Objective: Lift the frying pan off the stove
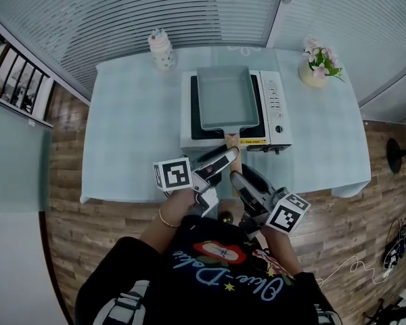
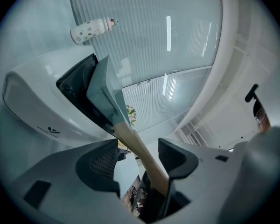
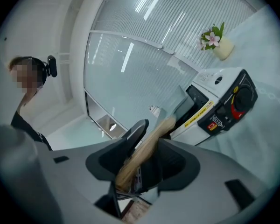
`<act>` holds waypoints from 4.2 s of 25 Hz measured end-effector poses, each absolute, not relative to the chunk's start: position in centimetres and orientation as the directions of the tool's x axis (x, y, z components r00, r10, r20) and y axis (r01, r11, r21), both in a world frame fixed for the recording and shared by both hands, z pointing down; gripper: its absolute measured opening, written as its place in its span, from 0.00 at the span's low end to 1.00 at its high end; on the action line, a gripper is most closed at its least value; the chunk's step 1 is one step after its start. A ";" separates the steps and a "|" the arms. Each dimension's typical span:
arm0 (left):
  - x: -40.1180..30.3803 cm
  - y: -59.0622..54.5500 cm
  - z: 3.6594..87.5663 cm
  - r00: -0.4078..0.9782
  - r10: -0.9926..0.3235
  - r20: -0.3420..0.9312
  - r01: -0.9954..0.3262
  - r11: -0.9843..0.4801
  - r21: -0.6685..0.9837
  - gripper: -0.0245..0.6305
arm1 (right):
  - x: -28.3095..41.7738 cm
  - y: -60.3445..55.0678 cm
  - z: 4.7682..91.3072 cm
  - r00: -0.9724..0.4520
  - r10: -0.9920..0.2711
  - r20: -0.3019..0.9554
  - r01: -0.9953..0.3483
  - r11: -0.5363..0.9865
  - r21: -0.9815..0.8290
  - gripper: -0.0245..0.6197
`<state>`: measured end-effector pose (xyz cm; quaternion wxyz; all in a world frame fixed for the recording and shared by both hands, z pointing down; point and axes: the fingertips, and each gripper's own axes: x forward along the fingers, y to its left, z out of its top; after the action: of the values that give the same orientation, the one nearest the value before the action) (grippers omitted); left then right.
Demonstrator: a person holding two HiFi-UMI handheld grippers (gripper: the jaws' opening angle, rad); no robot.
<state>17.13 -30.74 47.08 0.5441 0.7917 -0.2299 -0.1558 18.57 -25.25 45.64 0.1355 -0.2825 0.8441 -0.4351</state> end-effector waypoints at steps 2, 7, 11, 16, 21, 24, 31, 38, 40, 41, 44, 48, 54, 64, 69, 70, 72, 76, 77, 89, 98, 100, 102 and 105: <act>17.6 -30.7 47.4 0.856 -0.517 0.007 -0.183 -0.290 0.939 0.42 | 18.3 -25.2 45.7 -0.812 -0.584 0.008 -0.333 0.451 -0.828 0.35; 18.7 -31.0 47.7 0.870 -0.494 -0.011 -0.138 -0.265 0.954 0.42 | 18.1 -25.4 45.8 -0.817 -0.576 -0.002 -0.304 0.434 -0.848 0.32; 19.4 -31.4 47.7 0.878 -0.479 -0.022 -0.115 -0.255 0.960 0.42 | 17.8 -25.5 45.9 -0.826 -0.564 -0.003 -0.290 0.429 -0.855 0.32; 20.1 -31.2 47.5 0.879 -0.473 -0.065 -0.039 -0.207 0.978 0.38 | 17.4 -25.4 46.2 -0.839 -0.544 -0.004 -0.266 0.417 -0.869 0.32; 19.9 -31.0 47.5 0.873 -0.485 -0.053 -0.024 -0.151 0.988 0.31 | 17.1 -25.3 46.5 -0.845 -0.534 -0.005 -0.246 0.398 -0.884 0.31; 20.0 -30.8 47.5 0.875 -0.483 -0.042 -0.026 -0.132 0.991 0.28 | 16.8 -25.1 46.5 -0.854 -0.520 -0.015 -0.215 0.379 -0.900 0.31; 19.9 -30.6 47.5 0.874 -0.485 -0.037 -0.042 -0.151 0.988 0.26 | 16.7 -24.9 46.9 -0.854 -0.516 -0.074 -0.098 0.298 -0.949 0.27; 19.6 -30.5 47.4 0.882 -0.471 0.010 -0.113 -0.192 0.975 0.25 | 16.8 -24.8 46.6 -0.851 -0.512 -0.118 -0.035 0.279 -0.960 0.25; 19.5 -30.5 47.5 0.884 -0.468 0.023 -0.126 -0.190 0.974 0.25 | 16.6 -24.8 46.6 -0.850 -0.511 -0.129 -0.017 0.271 -0.962 0.25; 19.5 -30.5 47.6 0.885 -0.464 0.032 -0.135 -0.190 0.973 0.25 | 16.5 -24.8 46.6 -0.850 -0.510 -0.133 -0.011 0.268 -0.963 0.25; 19.4 -30.2 47.5 0.888 -0.457 0.053 -0.160 -0.199 0.967 0.25 | 16.2 -24.5 46.6 -0.852 -0.504 -0.139 0.000 0.266 -0.964 0.24; 19.4 -30.0 46.9 0.891 -0.450 0.066 -0.189 -0.235 0.954 0.25 | 16.0 -24.3 46.1 -0.850 -0.500 -0.164 0.023 0.277 -0.961 0.24; 19.7 -29.7 45.7 0.894 -0.442 0.077 -0.216 -0.274 0.937 0.25 | 16.2 -24.0 45.2 -0.841 -0.502 -0.202 0.054 0.293 -0.955 0.24; 20.8 -28.7 43.9 0.900 -0.427 0.092 -0.248 -0.326 0.912 0.25 | 16.6 -23.0 43.5 -0.835 -0.492 -0.246 0.081 0.333 -0.939 0.23; 21.0 -28.2 42.7 0.898 -0.431 0.083 -0.252 -0.351 0.902 0.25 | 16.9 -22.5 42.4 -0.837 -0.480 -0.265 0.083 0.367 -0.927 0.24; 21.1 -28.1 42.4 0.898 -0.432 0.081 -0.253 -0.357 0.899 0.25 | 16.9 -22.4 42.1 -0.837 -0.477 -0.269 0.084 0.374 -0.924 0.24; 21.2 -27.9 41.9 0.899 -0.431 0.080 -0.258 -0.373 0.891 0.25 | 17.0 -22.2 41.7 -0.837 -0.471 -0.277 0.085 0.388 -0.918 0.24; 21.4 -27.2 40.8 0.903 -0.426 0.064 -0.253 -0.403 0.880 0.25 | 17.2 -21.5 40.8 -0.837 -0.463 -0.291 0.090 0.409 -0.908 0.24; 21.5 -27.1 40.5 0.903 -0.426 0.059 -0.250 -0.409 0.878 0.25 | 17.2 -21.4 40.6 -0.837 -0.462 -0.293 0.090 0.412 -0.907 0.24; 20.9 -25.5 38.3 0.893 -0.449 0.030 -0.254 -0.447 0.858 0.25 | 16.7 -19.6 38.7 -0.845 -0.421 -0.329 0.116 0.456 -0.882 0.24; 20.7 -25.2 37.9 0.892 -0.451 0.029 -0.257 -0.452 0.854 0.25 | 16.5 -19.2 38.2 -0.843 -0.408 -0.351 0.147 0.452 -0.880 0.24; 20.7 -25.3 37.8 0.891 -0.453 0.030 -0.257 -0.449 0.856 0.25 | 16.5 -19.3 38.1 -0.843 -0.413 -0.345 0.141 0.449 -0.882 0.25; 20.6 -25.3 37.8 0.891 -0.454 0.029 -0.256 -0.447 0.857 0.25 | 16.4 -19.3 38.2 -0.842 -0.414 -0.346 0.148 0.440 -0.886 0.25; 20.5 -25.4 37.9 0.891 -0.453 0.027 -0.253 -0.446 0.858 0.25 | 16.3 -19.4 38.4 -0.841 -0.413 -0.350 0.155 0.436 -0.886 0.25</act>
<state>20.45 -25.39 37.88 0.4828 0.8440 -0.2093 -0.1035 16.34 -19.40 38.36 0.2704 -0.0801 0.8030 -0.5250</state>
